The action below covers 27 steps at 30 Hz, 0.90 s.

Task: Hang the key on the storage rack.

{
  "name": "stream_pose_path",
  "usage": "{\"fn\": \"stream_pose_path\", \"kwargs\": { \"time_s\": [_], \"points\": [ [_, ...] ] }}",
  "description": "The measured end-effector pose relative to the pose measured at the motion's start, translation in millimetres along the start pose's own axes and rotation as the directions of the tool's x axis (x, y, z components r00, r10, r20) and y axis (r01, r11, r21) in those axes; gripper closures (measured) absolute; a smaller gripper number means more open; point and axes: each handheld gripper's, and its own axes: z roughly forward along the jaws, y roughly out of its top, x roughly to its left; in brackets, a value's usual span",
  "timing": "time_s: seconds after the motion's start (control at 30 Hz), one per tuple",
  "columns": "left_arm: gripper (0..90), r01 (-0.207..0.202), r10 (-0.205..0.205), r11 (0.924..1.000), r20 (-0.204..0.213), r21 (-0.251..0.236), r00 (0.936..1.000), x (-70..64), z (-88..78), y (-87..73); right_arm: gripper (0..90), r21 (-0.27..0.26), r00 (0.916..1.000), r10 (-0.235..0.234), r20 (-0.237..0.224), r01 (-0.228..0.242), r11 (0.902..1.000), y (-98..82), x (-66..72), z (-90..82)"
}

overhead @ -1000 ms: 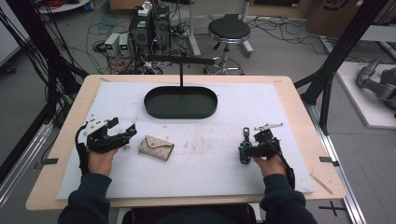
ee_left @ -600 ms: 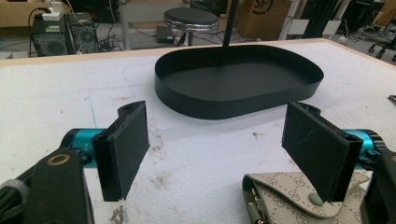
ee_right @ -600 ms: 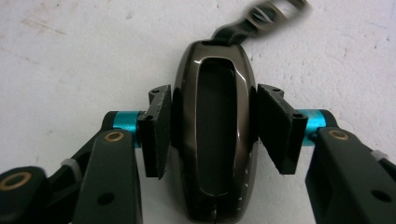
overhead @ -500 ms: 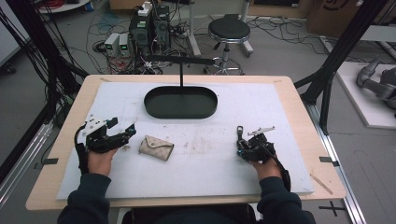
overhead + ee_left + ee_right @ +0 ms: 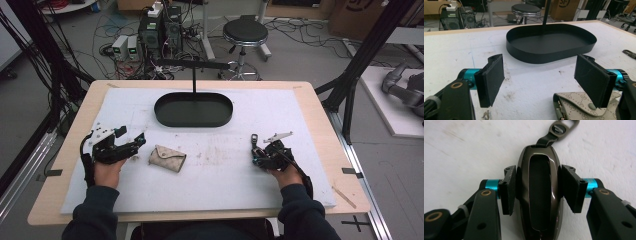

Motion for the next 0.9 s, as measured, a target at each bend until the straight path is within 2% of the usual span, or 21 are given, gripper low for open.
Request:
{"fn": "stream_pose_path", "kwargs": {
  "time_s": [0.23,0.33,0.43,0.73,0.9],
  "points": [
    [23.8,0.003,-0.003,1.0,0.0,0.0,1.0,0.9,0.7,-0.3,50.1,-0.112,0.996,0.055,-0.07,-0.062,0.9918,7.2,-7.8,-14.0],
    [23.8,0.004,-0.004,1.0,-0.002,0.0,1.0,0.8,0.5,-0.2,50.1,-0.173,0.995,0.047,-0.089,-0.061,0.983,17.2,-6.7,-22.9],
    [23.8,0.004,-0.004,1.0,-0.004,0.0,1.0,0.4,0.1,-0.2,50.1,-0.213,0.9946,0.036,-0.097,-0.056,0.9754,31.7,-4.3,-30.8],
    [23.8,0.005,-0.005,1.0,-0.002,-0.001,1.0,1.9,0.3,-0.4,50.0,-0.339,0.9961,-0.017,-0.087,-0.014,0.9407,95.8,2.6,-45.6],
    [23.8,0.006,-0.006,1.0,-0.001,-0.002,1.0,1.6,0.2,-0.3,50.0,-0.417,0.9969,-0.033,-0.072,0.0,0.9088,129.3,5.2,-44.5]
  ]
}}
